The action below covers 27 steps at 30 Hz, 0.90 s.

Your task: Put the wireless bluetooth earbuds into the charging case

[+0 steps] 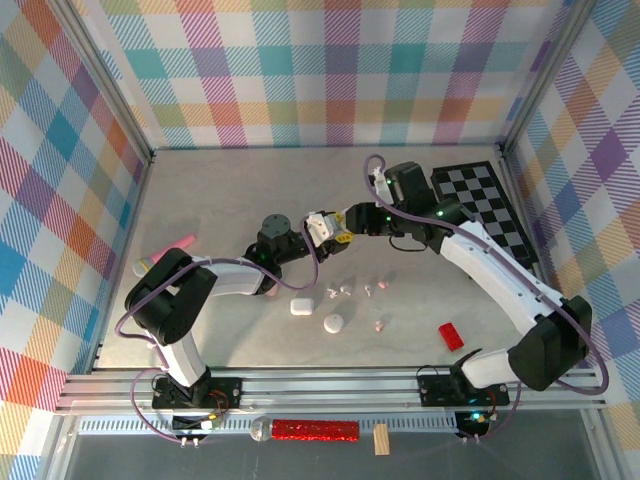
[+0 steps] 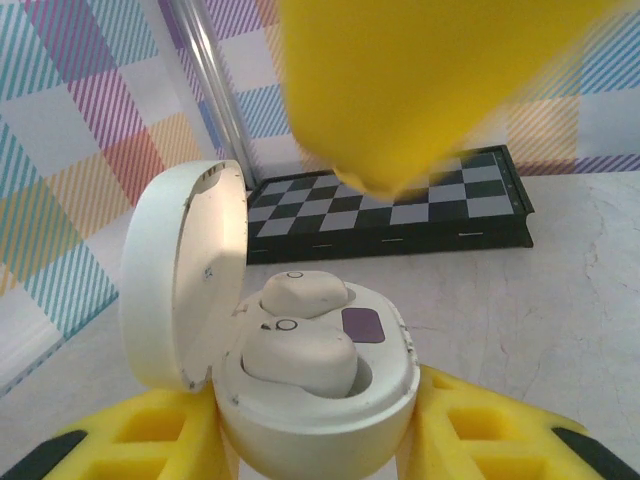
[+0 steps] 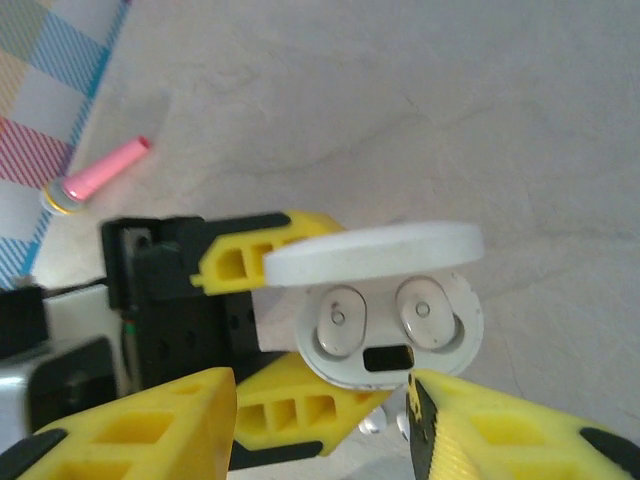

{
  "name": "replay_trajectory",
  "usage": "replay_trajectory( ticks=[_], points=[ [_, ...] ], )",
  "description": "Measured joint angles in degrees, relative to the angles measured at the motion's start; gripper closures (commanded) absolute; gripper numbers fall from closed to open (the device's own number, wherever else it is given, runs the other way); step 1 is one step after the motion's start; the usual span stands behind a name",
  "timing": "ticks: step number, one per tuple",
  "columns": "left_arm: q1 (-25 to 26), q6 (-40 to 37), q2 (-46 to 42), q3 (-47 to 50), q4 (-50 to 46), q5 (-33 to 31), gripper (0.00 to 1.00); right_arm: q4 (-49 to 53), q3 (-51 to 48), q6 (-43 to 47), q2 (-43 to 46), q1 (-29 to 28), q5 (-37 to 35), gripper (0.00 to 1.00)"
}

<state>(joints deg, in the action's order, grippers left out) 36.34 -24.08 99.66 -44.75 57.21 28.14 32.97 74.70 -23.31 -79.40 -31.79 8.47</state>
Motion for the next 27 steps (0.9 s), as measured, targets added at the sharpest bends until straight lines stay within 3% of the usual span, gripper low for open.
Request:
replay_trajectory(
  ticks=[11, 19, 27],
  points=[
    [0.0, -1.3, -0.6, 0.7, 0.1, -0.2, 0.62, -0.3, 12.5, 1.7, -10.7, 1.0, 2.0, 0.65],
    [0.0, -0.6, -1.0, 1.1, 0.8, -1.5, 0.62, 1.2, 12.1, 2.7, -12.8, 1.0, 3.0, 0.64],
    [0.0, 2.1, -1.6, 1.1, 2.6, -2.1, 0.62, -4.0, 1.0, -2.4, -3.4, 4.2, 6.5, 0.34]
  ],
)
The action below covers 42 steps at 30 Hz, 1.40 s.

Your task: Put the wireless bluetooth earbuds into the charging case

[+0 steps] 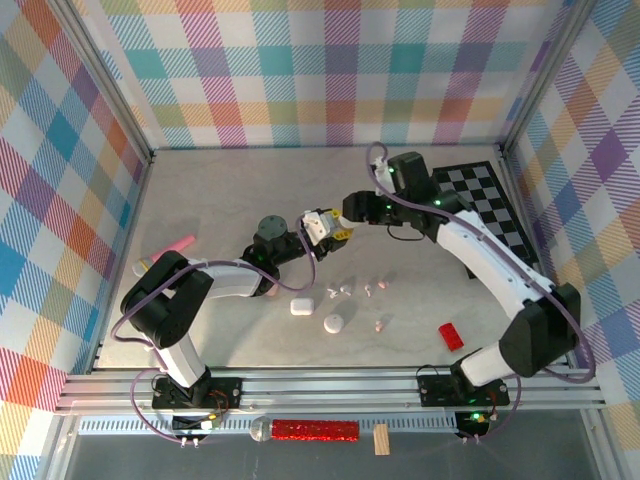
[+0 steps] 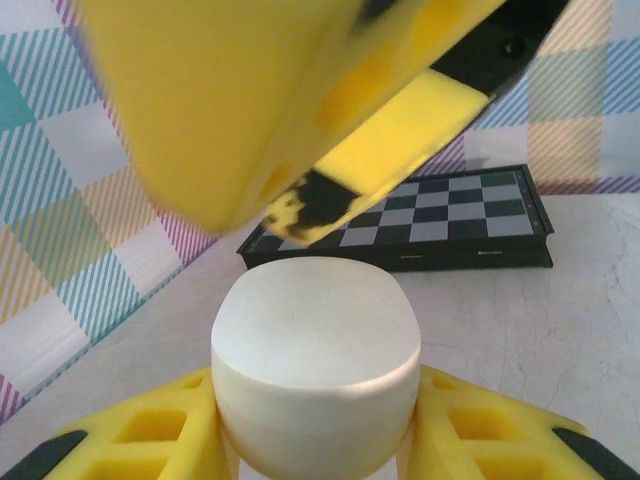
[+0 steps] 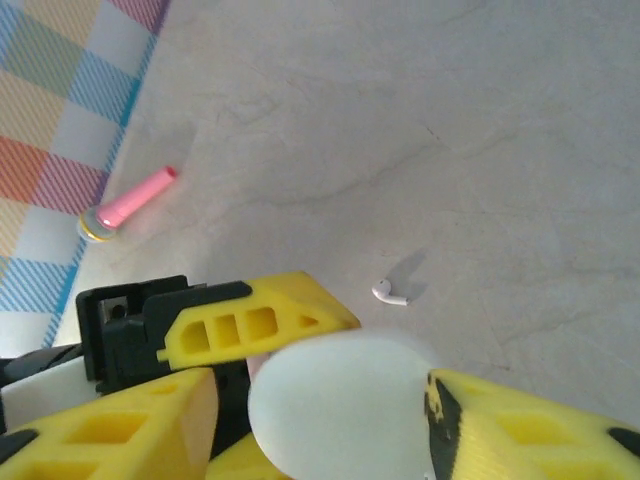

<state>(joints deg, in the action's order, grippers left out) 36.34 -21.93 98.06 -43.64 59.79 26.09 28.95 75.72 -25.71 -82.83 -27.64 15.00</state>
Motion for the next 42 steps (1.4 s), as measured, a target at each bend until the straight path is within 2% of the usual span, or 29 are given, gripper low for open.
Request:
replay_trajectory(
  ticks=[5, 11, 17, 24, 26, 31, 35, 39, 42],
  points=[
    [0.0, 3.0, -0.8, 0.0, 2.3, 0.6, 0.62, -10.2, -8.5, -8.1, 3.3, 6.3, 12.6, 0.29],
    [0.0, 5.9, -1.2, 0.0, 5.0, 2.1, 0.62, -22.5, -15.9, -17.1, 2.4, 6.8, 25.7, 0.33],
    [0.0, 6.3, -1.6, 0.0, 5.3, 3.3, 0.62, -33.2, -19.1, -25.1, 1.9, 7.5, 31.0, 0.56],
    [0.0, 6.2, -3.0, 0.3, 4.9, 2.5, 0.60, -37.2, -19.6, -28.2, 1.9, 8.0, 33.7, 0.78],
    [0.0, 6.3, -3.0, 0.3, 4.8, 2.6, 0.56, -37.2, -19.8, -28.3, 1.9, 8.2, 33.7, 0.80],
    [0.0, 5.8, -3.7, 0.7, 4.1, 2.8, 0.26, -37.5, -20.7, -27.5, 1.9, 8.8, 31.2, 0.84],
    [-0.1, 5.4, -6.8, 2.8, 0.9, 2.6, 0.09, -37.6, -23.0, -26.0, 0.0, 11.5, 27.5, 0.84],
    [-0.2, 4.9, -11.0, 6.1, -3.2, 1.7, 0.00, -37.5, -23.4, -23.9, -6.7, 13.4, 23.3, 0.84],
    [-0.2, 4.8, -14.1, 8.5, -6.4, 0.9, 0.00, -36.9, -22.8, -22.6, -12.5, 13.8, 20.5, 0.84]
  ],
)
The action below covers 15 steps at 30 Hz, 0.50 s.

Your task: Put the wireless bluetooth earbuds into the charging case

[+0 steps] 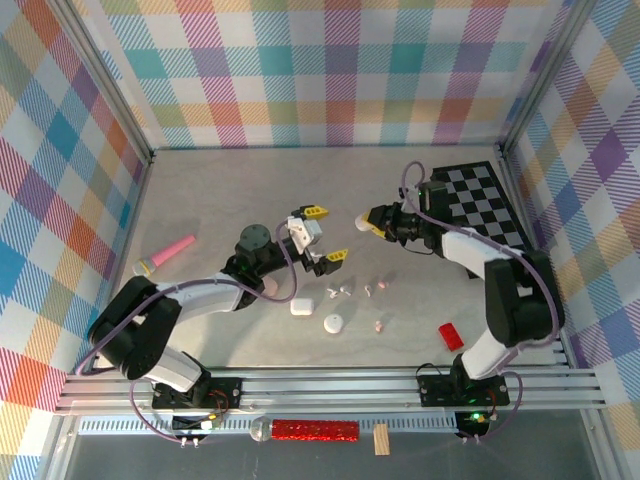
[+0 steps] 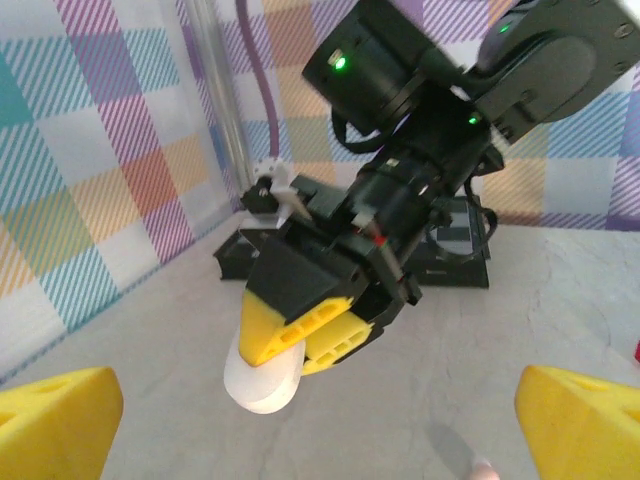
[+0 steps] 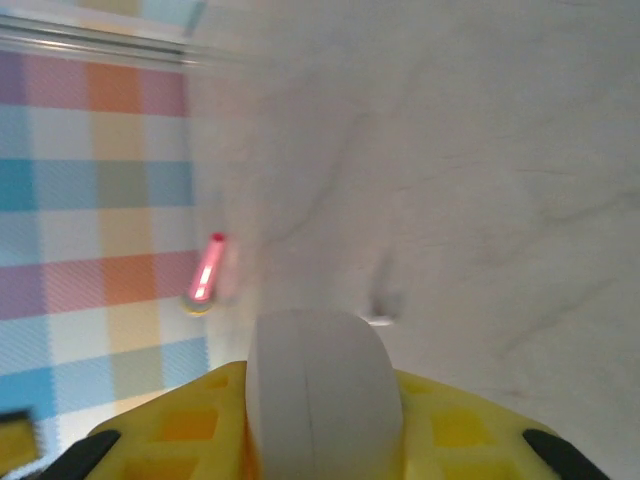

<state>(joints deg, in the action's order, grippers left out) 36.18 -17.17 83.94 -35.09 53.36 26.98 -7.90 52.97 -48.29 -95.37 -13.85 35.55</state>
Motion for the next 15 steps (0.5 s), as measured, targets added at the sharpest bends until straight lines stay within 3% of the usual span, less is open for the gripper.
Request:
replay_trajectory(
  ticks=[10, 15],
  points=[
    [0.0, 0.2, -10.4, 3.3, -14.4, -3.7, 0.00, -0.2, 11.2, 1.2, -18.2, 0.0, -3.3, 0.83],
    [0.0, 1.4, -13.3, 3.3, -21.0, -6.3, 0.00, 0.1, 14.4, 1.5, -23.0, 0.0, -3.5, 0.67]
  ],
)
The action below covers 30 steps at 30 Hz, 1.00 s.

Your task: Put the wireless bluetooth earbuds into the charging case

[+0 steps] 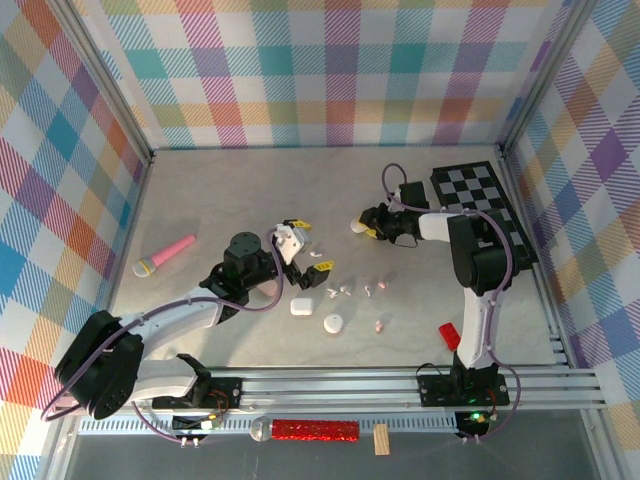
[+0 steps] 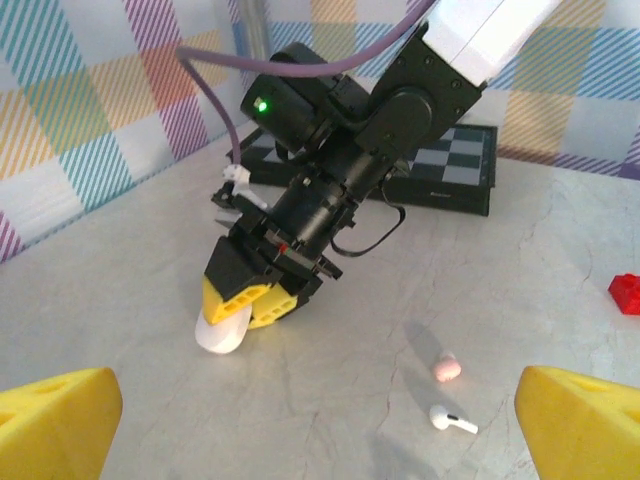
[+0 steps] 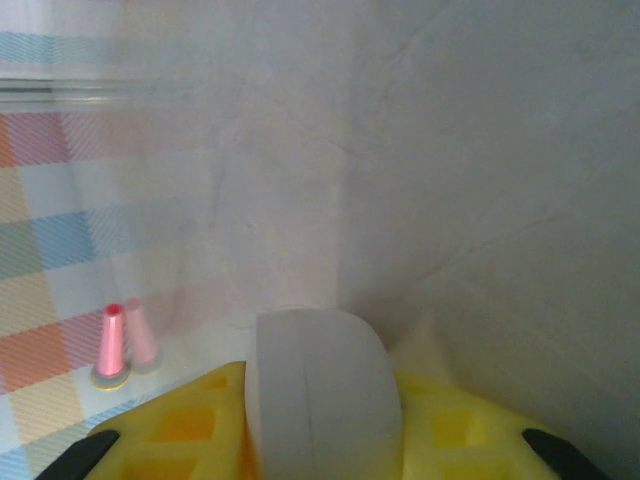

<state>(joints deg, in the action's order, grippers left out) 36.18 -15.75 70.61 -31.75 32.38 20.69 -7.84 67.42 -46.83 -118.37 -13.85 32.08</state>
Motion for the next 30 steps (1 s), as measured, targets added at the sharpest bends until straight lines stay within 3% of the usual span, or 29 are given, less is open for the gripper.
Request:
replay_trajectory(
  ticks=[5, 8, 18, 23, 30],
  points=[
    [0.0, 2.5, -1.3, -0.2, -8.3, -5.9, 0.00, 1.7, 0.7, 3.0, 1.3, 0.0, -2.4, 0.37],
    [0.0, 5.4, -1.5, -1.0, -12.3, -11.1, 0.00, 5.0, -0.7, 5.8, 5.2, -0.1, -5.1, 0.28],
    [-3.8, 25.6, 1.0, -12.4, -31.0, -28.0, 0.00, 16.0, -10.0, 19.4, 25.1, -2.5, -11.6, 0.22],
    [-7.5, 35.7, 2.4, -13.5, -38.3, -29.4, 0.00, 23.9, -10.1, 29.1, 30.8, -12.4, -16.2, 0.23],
    [-15.3, 45.7, 2.7, -13.4, -43.2, -28.3, 0.00, 30.1, -10.3, 29.5, 32.0, -25.9, -21.2, 0.22]
  ],
)
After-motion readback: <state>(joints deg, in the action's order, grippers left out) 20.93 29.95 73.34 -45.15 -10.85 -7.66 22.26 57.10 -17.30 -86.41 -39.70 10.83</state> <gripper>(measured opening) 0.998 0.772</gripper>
